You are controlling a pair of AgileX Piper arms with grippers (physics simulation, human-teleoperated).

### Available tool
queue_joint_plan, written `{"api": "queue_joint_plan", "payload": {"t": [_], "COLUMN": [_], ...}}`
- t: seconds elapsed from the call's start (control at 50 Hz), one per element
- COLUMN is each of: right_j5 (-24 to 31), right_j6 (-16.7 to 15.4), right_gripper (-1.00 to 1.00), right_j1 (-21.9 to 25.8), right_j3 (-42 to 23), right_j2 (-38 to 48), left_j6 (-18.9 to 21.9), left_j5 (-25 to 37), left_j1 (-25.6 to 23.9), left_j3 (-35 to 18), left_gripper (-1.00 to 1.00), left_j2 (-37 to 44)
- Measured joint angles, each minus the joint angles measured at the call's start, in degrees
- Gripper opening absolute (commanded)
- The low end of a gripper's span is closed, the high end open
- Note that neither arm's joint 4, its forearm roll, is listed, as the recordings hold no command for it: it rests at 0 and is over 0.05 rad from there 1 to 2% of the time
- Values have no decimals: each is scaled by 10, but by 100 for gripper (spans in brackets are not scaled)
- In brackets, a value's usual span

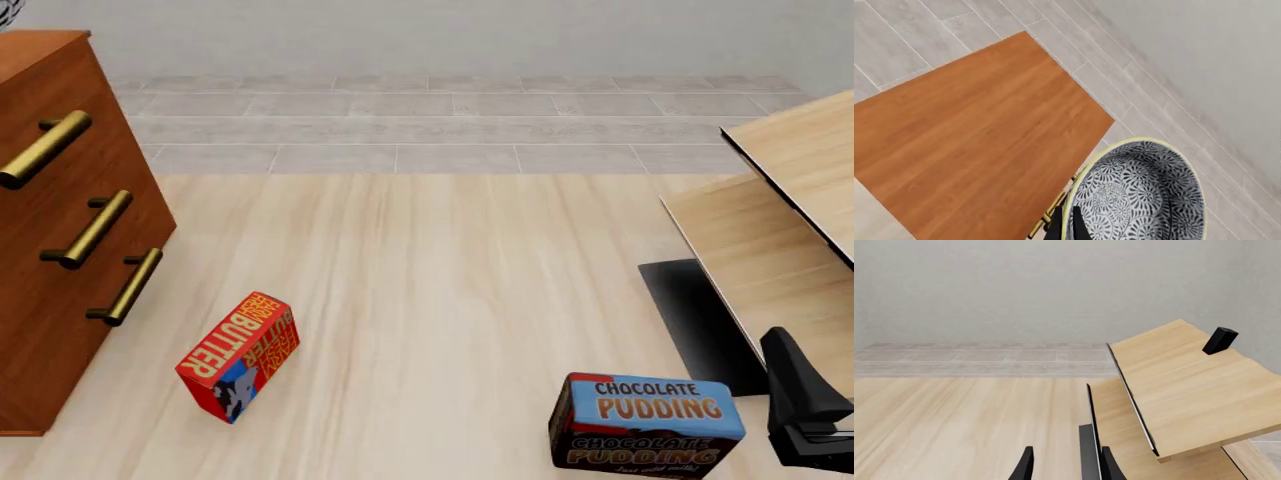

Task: Close the top drawer of the cabinet and put the bowl on top of it.

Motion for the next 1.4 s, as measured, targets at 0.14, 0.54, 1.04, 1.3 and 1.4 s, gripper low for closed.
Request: {"api": "queue_joint_plan", "payload": {"t": [0.14, 0.54, 1.04, 1.3, 1.4], "right_j5": [0, 0, 0, 0, 0], "right_j6": [0, 0, 0, 0, 0], "right_gripper": [100, 100, 100, 100, 100], "right_j1": [0, 0, 0, 0, 0], "right_j3": [0, 0, 0, 0, 0], "right_j2": [0, 0, 0, 0, 0], "left_j6": [-12, -14, -17, -11, -8], "left_j5": [-6, 5, -22, -44, -51], "left_j1": [12, 58, 99, 116, 119], "left_j3": [4, -38, -17, 5, 15], "left_gripper": [-100, -100, -100, -100, -100], "left_j2": [2, 34, 52, 62, 64]}}
